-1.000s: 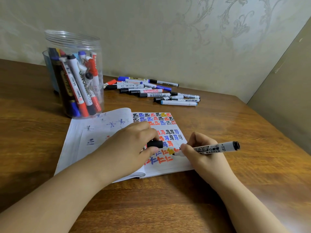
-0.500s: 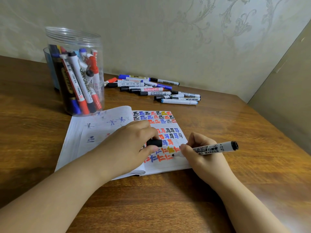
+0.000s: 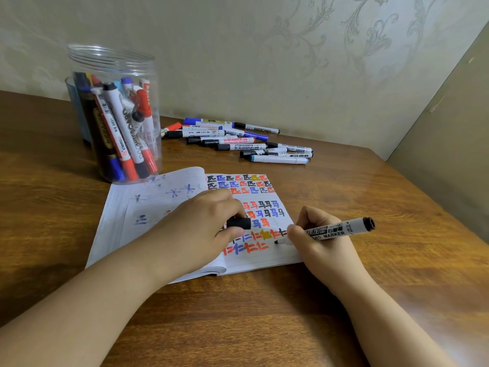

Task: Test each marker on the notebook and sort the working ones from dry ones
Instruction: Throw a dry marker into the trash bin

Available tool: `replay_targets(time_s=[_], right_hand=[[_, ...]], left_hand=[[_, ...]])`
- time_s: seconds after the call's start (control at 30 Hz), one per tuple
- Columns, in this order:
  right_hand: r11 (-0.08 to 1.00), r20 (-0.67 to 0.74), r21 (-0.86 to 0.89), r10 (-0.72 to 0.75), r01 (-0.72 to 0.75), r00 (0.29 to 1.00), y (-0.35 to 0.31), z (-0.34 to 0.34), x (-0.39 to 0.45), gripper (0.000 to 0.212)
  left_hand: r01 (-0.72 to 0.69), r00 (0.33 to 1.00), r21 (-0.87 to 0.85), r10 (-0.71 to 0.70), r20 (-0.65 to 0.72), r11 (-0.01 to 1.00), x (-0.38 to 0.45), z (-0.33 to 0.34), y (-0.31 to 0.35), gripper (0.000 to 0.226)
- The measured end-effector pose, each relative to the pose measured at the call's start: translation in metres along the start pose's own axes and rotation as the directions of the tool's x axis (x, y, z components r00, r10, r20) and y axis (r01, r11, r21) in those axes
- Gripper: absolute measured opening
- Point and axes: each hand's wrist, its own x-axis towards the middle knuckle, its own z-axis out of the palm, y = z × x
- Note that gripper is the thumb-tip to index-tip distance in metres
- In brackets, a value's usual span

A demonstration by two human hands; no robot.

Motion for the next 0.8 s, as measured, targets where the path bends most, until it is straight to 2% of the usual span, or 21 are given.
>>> replay_targets(time_s=[0.2, 0.4, 0.47, 0.57, 0.63, 0.8], right_hand=[[0.999, 0.035, 0.018, 0.028, -0.028, 0.999, -0.005, 0.0, -0.004, 0.037], [0.999, -0.114, 0.037, 0.021, -0.017, 0.993, -0.011, 0.002, 0.001, 0.033], [0.987, -0.123, 0.157, 0.046, -0.027, 0.991, -0.023, -0.001, 0.01, 0.028], [0.917, 0.012, 0.389, 0.085, -0.083, 0.996, -0.048, -0.002, 0.029, 0.02], [0.891, 0.065, 0.449, 0.048, -0.072, 0.997, -0.059, 0.002, 0.041, 0.019], [0.795, -0.014, 0.591, 0.179, -0.137, 0.984, -0.051, 0.032, 0.051, 0.02]], left_hand=[[0.037, 0.999, -0.014, -0.037, -0.012, 0.999, 0.002, -0.003, 0.002, 0.026], [0.07, 0.997, -0.066, -0.071, -0.018, 0.995, 0.002, -0.009, 0.002, 0.023], [0.087, 0.995, -0.11, -0.092, -0.039, 0.99, 0.002, -0.012, 0.0, 0.02], [0.109, 0.988, -0.175, -0.126, -0.089, 0.979, 0.005, -0.017, -0.001, 0.019], [0.135, 0.978, -0.199, -0.163, -0.132, 0.971, 0.006, -0.019, -0.001, 0.02], [0.191, 0.946, -0.178, -0.229, -0.229, 0.965, 0.008, -0.019, -0.007, 0.024]])
